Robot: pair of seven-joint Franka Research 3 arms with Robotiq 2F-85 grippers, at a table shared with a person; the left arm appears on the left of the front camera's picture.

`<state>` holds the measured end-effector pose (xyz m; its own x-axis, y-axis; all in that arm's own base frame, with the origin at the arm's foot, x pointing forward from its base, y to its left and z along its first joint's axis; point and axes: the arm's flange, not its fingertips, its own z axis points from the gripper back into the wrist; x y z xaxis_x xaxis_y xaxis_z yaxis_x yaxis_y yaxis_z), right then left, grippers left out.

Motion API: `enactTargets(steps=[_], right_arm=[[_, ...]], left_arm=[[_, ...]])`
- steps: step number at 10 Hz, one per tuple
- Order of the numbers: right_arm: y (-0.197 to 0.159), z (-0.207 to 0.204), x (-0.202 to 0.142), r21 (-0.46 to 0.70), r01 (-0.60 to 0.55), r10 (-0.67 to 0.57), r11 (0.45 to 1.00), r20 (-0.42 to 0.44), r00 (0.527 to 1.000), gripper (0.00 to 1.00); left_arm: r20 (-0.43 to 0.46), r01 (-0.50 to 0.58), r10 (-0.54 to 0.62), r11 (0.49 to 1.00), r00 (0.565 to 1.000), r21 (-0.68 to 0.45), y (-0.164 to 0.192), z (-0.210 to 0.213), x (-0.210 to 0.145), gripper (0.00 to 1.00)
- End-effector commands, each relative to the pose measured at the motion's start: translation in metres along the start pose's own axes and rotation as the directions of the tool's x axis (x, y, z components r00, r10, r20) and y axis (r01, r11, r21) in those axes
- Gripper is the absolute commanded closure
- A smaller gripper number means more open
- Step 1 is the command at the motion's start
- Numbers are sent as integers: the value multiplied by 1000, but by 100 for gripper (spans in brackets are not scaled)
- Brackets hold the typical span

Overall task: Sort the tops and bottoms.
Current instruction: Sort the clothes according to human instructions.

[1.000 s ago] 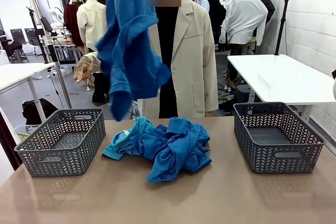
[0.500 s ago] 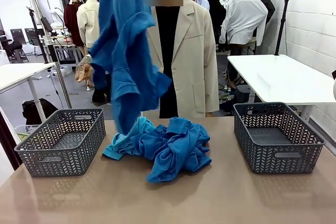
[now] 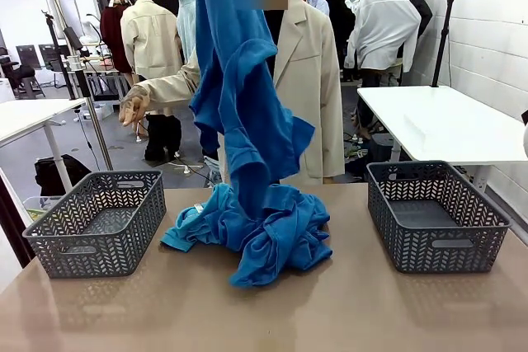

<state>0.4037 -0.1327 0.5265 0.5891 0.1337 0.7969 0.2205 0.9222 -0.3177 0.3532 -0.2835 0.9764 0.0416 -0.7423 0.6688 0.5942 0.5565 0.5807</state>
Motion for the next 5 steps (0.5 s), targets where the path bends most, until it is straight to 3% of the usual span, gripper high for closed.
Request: enactTargets(steps=[1,2,3,5], right_arm=[[-1,0,0,0,-10,10,1000,-7,1000,0],[-1,0,0,0,-10,10,1000,-7,1000,0],[-1,0,0,0,-10,10,1000,-7,1000,0],[-1,0,0,0,-10,10,1000,-7,1000,0]], left_arm=[[64,-4,2,999,998,32,4,31,10,100],[0,0,0,1000,1000,0,0,0,0,100],[-24,52,-51,997,998,50,7,2,-19,100],[-63,-11,18,994,998,110,31,17,-56,100]])
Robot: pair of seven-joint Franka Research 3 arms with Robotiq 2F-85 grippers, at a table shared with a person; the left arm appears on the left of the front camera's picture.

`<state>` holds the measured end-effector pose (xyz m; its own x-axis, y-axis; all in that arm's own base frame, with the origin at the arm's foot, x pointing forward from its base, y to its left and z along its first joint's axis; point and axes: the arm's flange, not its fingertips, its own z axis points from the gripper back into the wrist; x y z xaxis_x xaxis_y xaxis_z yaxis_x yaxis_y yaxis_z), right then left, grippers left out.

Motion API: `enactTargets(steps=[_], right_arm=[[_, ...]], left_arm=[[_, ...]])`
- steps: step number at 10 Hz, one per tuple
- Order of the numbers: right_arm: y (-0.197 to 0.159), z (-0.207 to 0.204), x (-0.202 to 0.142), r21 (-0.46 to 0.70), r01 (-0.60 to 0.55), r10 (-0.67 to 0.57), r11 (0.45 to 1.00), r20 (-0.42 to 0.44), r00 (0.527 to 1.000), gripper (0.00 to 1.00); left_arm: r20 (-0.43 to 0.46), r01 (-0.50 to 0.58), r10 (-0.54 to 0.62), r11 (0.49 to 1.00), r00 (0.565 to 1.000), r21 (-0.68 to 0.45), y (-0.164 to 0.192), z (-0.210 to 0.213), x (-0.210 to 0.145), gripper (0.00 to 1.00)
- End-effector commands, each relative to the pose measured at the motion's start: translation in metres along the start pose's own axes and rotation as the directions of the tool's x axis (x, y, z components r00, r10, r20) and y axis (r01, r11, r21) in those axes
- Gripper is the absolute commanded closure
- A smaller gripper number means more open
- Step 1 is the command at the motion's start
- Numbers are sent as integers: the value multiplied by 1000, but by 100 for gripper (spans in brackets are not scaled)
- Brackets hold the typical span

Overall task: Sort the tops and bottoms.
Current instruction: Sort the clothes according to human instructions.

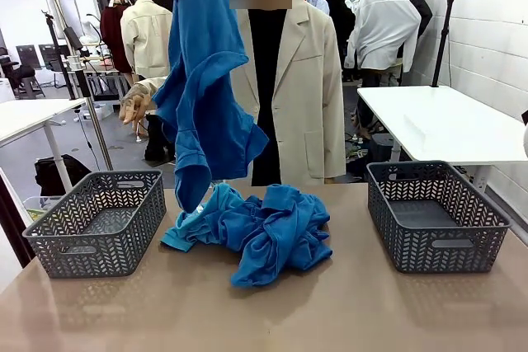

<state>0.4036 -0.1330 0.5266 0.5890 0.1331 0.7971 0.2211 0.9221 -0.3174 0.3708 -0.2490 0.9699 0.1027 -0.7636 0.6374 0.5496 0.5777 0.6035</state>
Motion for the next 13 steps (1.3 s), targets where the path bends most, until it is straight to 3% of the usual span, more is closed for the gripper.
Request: enactTargets(steps=[1,5,8,10,11,12,13], right_arm=[[-1,0,0,0,-11,11,1000,-7,1000,0],[-1,0,0,0,-11,11,1000,-7,1000,0],[-1,0,0,0,-11,11,1000,-7,1000,0],[-1,0,0,0,-11,11,1000,-7,1000,0],[-1,0,0,0,-11,11,1000,-7,1000,0],[-1,0,0,0,-11,11,1000,-7,1000,0],[-1,0,0,0,-11,11,1000,-7,1000,0]], left_arm=[[-8,-45,46,995,999,89,18,25,-48,100],[-62,-98,111,977,992,191,52,45,-126,100],[-96,-125,145,974,985,187,46,29,-187,100],[-90,-284,306,938,948,198,48,20,-228,100],[-66,-312,326,936,943,164,37,15,-236,100],[-142,-204,232,961,962,187,60,14,-210,100],[-142,-204,232,961,962,187,60,14,-210,100]])
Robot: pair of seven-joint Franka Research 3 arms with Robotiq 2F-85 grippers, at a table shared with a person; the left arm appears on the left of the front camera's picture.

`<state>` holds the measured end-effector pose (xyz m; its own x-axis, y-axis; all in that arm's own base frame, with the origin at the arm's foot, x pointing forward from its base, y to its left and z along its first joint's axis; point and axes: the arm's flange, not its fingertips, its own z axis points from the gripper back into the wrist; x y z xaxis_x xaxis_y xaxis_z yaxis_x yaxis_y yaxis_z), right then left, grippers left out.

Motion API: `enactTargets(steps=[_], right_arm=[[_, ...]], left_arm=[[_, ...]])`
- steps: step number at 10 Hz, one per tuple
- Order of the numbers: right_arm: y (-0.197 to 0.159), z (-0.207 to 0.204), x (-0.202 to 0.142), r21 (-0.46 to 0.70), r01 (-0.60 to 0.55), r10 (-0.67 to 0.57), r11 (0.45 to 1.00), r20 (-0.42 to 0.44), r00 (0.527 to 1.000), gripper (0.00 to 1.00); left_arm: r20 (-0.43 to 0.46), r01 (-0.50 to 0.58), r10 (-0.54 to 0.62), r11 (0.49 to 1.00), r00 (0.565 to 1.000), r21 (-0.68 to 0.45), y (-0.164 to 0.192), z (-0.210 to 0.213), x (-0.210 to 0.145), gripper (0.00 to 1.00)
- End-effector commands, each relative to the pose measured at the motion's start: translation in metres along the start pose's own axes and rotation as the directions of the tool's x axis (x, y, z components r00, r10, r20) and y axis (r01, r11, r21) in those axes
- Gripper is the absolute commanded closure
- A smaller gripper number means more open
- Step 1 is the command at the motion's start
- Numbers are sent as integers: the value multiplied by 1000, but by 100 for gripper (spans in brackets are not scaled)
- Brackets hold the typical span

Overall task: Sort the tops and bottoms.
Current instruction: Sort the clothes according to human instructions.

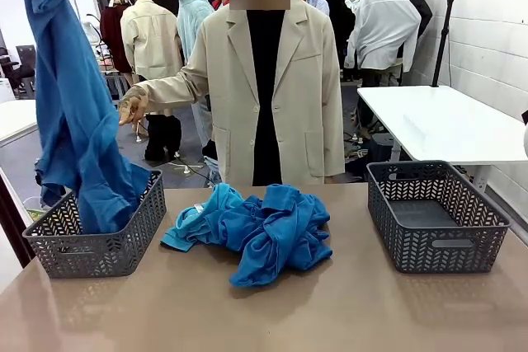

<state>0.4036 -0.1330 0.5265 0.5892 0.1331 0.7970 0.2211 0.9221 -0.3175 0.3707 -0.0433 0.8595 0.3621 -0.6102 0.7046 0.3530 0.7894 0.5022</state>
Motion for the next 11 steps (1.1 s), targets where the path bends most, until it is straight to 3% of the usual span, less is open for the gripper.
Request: enactTargets(steps=[1,4,8,10,11], right_arm=[[-1,0,0,0,-11,11,1000,-7,1000,0],[-1,0,0,0,-11,11,1000,-7,1000,0],[-1,0,0,0,-11,11,1000,-7,1000,0],[-1,0,0,0,-11,11,1000,-7,1000,0],[-1,0,0,0,-11,11,1000,-7,1000,0]], left_arm=[[4,40,-40,999,999,18,4,10,17,100],[7,21,-21,1000,1000,10,-1,6,11,100],[-173,-157,141,984,975,-84,43,-81,-47,100],[-294,-218,165,963,941,-158,40,-122,-97,100],[-337,-286,201,932,920,-223,18,-142,-125,100]])
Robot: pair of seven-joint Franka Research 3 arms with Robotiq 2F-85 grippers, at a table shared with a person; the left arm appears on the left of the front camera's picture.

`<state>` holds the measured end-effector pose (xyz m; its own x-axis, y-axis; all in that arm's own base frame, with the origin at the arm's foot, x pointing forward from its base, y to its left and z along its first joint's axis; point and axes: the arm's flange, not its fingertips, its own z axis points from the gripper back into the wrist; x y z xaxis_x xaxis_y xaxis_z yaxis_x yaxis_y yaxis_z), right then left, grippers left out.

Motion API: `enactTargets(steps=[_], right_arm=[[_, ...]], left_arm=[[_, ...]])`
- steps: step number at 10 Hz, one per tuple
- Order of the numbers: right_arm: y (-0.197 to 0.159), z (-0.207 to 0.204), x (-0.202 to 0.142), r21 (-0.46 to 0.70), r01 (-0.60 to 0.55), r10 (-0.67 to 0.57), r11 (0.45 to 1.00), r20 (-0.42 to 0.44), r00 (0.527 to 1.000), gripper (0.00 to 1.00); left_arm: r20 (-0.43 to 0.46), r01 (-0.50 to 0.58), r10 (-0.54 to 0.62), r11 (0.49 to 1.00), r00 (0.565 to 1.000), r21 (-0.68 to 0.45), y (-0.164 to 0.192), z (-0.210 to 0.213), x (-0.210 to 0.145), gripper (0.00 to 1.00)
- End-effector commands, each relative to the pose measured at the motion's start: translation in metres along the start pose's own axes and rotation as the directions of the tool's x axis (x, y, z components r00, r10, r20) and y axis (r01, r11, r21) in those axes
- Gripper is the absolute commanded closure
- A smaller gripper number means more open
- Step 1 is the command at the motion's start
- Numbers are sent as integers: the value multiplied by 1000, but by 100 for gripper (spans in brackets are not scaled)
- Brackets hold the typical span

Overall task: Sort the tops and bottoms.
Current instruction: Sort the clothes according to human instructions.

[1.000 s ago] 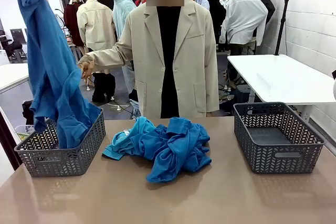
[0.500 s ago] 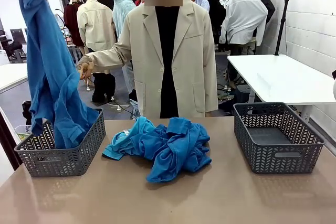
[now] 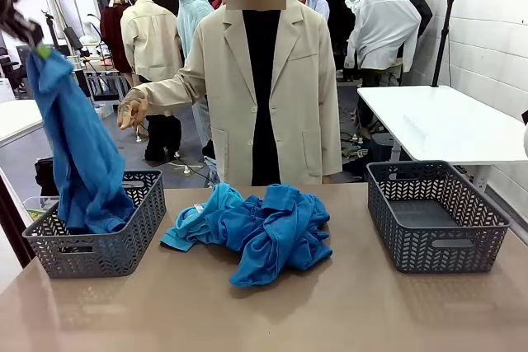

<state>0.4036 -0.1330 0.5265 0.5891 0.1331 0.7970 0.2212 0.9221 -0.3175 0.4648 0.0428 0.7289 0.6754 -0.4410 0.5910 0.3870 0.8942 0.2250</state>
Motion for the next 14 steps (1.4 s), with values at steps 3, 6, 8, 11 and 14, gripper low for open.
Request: enactTargets(steps=[3,6,8,11,14], right_arm=[[-1,0,0,0,-11,11,1000,-7,1000,0],[-1,0,0,0,-11,11,1000,-7,1000,0],[-1,0,0,0,-11,11,1000,-7,1000,0],[-1,0,0,0,-11,11,1000,-7,1000,0],[-1,0,0,0,-11,11,1000,-7,1000,0]], left_arm=[[-157,-70,32,967,987,-243,-36,-81,-64,100],[-284,-152,63,940,957,-304,-47,-123,-103,100],[-343,-116,6,946,939,-301,-52,-133,-112,100],[-315,-52,-39,959,948,-277,-52,-128,-98,56],[-283,-32,-28,979,959,-204,-40,-124,-81,0]])
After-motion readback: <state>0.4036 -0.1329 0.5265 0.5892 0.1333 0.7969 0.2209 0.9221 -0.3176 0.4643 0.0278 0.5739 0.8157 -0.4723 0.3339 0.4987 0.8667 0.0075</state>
